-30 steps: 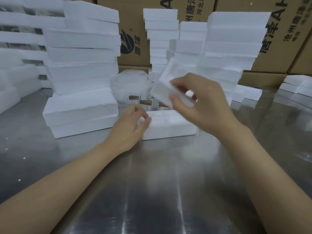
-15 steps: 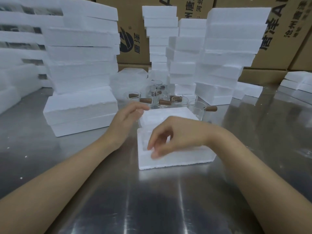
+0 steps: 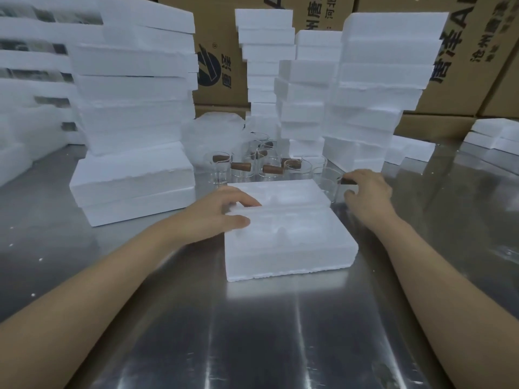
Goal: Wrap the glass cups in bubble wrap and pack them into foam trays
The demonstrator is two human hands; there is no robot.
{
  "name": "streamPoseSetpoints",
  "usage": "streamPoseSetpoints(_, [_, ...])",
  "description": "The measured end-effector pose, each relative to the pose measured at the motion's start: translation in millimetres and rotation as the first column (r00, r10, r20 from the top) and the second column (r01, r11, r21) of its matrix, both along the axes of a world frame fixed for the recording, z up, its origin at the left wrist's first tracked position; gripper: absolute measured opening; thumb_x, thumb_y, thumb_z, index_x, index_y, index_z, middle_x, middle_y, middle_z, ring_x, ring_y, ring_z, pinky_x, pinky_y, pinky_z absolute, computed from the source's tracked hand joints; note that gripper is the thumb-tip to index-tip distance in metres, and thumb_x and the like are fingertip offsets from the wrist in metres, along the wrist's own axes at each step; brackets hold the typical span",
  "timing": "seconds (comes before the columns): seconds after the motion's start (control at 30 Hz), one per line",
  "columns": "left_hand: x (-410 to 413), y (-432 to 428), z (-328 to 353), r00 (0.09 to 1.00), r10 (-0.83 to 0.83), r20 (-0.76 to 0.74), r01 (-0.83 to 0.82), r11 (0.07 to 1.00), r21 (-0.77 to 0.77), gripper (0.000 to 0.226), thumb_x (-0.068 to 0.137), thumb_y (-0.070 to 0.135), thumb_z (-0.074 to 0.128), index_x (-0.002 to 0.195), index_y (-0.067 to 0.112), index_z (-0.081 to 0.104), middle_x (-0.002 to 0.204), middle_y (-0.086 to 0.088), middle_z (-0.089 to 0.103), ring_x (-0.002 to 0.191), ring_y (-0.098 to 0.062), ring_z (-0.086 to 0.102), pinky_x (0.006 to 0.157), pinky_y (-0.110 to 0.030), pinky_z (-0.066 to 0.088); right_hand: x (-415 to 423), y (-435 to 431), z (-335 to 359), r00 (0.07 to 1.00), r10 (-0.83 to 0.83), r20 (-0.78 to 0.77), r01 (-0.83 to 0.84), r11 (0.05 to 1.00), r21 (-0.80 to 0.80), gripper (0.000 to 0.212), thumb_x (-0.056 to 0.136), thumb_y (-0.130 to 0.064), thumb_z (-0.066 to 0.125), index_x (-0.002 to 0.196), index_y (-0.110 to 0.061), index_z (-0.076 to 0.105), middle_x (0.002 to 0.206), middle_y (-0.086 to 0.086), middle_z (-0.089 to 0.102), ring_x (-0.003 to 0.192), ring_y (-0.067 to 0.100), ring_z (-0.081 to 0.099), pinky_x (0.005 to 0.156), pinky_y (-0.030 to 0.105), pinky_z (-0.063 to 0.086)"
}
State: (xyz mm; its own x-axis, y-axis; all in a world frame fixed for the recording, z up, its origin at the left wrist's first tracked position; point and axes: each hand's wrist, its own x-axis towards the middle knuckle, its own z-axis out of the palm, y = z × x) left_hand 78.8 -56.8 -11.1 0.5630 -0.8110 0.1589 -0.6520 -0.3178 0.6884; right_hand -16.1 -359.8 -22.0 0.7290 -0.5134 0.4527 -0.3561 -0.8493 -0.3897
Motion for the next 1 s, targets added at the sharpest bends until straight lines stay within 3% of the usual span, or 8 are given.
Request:
streamPoseSetpoints(0.23, [-1.2,-0.2,4.4,0.999,0.038,0.030,-0.039,0.999,0.033,0.025,0.090,0.023,0.064,0.105,0.042,0.062,0.118,0.021,0.053,0.107,0.012,0.045,0.083,-0.007,0.034,1.4,-9.0,-4.9,0.999,0.040,-0.009,-0.040,0.999,-0.005,0.032,0.095,-0.008,0.050,0.126,-0.010,0.061,0.124,0.013,0.050,0.121,0.033,0.039,0.105,0.043,0.032])
streamPoseSetpoints(0.37, [1.7,2.7,2.3,1.000,0.016,0.013,-0.016,1.000,0.001,0.025,0.087,0.020,0.065,0.098,0.042,0.063,0.113,0.019,0.053,0.101,0.011,0.046,0.079,-0.007,0.034,-0.3,-10.0,-4.0,0.993,0.117,-0.027,-0.116,0.993,0.037,0.026,0.097,-0.007,0.047,0.118,-0.008,0.063,0.118,0.012,0.063,0.118,0.033,0.049,0.098,0.045,0.042])
streamPoseSetpoints(0.43, [2.8,3.2,0.1,1.000,-0.017,0.001,0.017,0.999,-0.045,0.022,0.079,0.024,0.064,0.095,0.039,0.064,0.114,0.014,0.054,0.104,0.006,0.048,0.087,-0.014,0.034,-1.7,-7.9,-1.3,0.993,0.110,0.030,-0.111,0.994,0.019,0.026,0.097,-0.006,0.048,0.116,-0.008,0.064,0.115,0.012,0.065,0.114,0.033,0.052,0.093,0.045,0.046])
streamPoseSetpoints(0.5, [3.4,3.0,-2.4,0.996,-0.060,-0.065,0.054,0.993,-0.101,0.025,0.072,0.023,0.062,0.094,0.033,0.068,0.126,0.015,0.050,0.123,0.001,0.042,0.102,-0.022,0.031,-2.7,-3.9,3.8,0.987,0.083,0.137,-0.084,0.996,-0.004,0.025,0.097,-0.006,0.048,0.114,-0.009,0.065,0.114,0.010,0.065,0.111,0.031,0.053,0.089,0.039,0.046])
streamPoseSetpoints(0.6, [2.3,3.4,-1.7,0.981,-0.098,-0.166,0.076,0.988,-0.138,0.031,0.072,0.023,0.064,0.100,0.033,0.072,0.144,0.020,0.031,0.140,0.000,0.022,0.113,-0.028,0.022,-4.2,6.2,16.1,0.923,0.012,0.384,-0.069,0.989,0.134,0.024,0.096,-0.009,0.051,0.116,-0.011,0.063,0.115,0.003,0.066,0.108,0.021,0.058,0.086,0.025,0.040])
streamPoseSetpoints(0.73, [0.9,10.2,16.3,0.969,-0.087,-0.229,0.067,0.993,-0.092,0.063,0.071,0.032,0.065,0.127,0.055,0.049,0.148,0.030,0.013,0.139,0.000,0.014,0.112,-0.032,0.018,-2.1,18.9,31.4,0.832,0.003,0.554,-0.221,0.919,0.327,0.024,0.092,-0.007,0.055,0.115,-0.009,0.063,0.106,-0.002,0.067,0.098,0.012,0.062,0.091,0.025,0.046])
streamPoseSetpoints(0.87, [2.7,21.2,28.2,0.966,-0.113,-0.232,0.156,0.972,0.177,0.089,0.068,0.031,0.066,0.137,0.065,0.021,0.146,0.037,-0.001,0.143,-0.002,0.005,0.117,-0.037,0.017,3.0,28.3,33.1,0.874,0.133,0.467,-0.398,0.748,0.531,0.020,0.098,-0.008,0.049,0.117,-0.002,0.054,0.093,0.004,0.066,0.077,0.013,0.066,0.083,0.027,0.049])
streamPoseSetpoints(1.0, [7.0,21.8,25.8,0.982,-0.090,-0.164,0.124,0.971,0.206,0.092,0.079,0.026,0.072,0.140,0.063,0.013,0.148,0.039,-0.009,0.144,-0.002,0.008,0.118,-0.035,0.022,2.9,44.4,21.7,0.879,0.330,0.345,-0.477,0.643,0.600,0.018,0.099,-0.005,0.047,0.116,0.000,0.051,0.091,0.008,0.066,0.077,0.008,0.063,0.070,0.010,0.050])
